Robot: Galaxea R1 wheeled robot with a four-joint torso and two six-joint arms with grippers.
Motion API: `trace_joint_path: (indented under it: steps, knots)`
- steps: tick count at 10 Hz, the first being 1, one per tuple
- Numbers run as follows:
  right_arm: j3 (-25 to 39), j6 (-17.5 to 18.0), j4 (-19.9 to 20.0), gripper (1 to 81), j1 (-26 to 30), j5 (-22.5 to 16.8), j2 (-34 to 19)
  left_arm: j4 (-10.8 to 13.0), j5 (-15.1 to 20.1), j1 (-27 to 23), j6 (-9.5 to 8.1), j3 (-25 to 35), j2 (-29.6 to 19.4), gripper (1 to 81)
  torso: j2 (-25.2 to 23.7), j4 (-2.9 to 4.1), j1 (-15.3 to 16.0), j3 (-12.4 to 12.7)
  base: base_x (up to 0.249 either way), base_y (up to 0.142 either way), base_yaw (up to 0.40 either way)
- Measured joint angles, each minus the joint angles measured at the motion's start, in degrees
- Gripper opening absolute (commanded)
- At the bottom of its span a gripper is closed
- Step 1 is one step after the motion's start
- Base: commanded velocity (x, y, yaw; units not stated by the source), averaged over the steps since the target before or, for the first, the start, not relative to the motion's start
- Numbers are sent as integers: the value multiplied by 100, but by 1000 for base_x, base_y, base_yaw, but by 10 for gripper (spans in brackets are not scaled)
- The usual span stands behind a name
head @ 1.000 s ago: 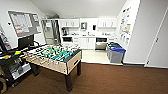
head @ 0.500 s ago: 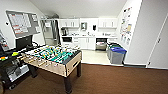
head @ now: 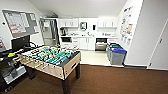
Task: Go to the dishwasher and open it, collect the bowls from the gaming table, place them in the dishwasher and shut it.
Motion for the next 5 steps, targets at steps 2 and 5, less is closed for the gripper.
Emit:
trace_joint_path:
  steps: [2,5]
  knots:
    - [0,0,-4,10,0,2,0,0,0,0,0,0,5,10,0,0,0,0,135,-73,0]
    - [0,0,-2,10,2,2,1,0,0,0,0,-2,5,10,0,0,0,0,135,-73,0]
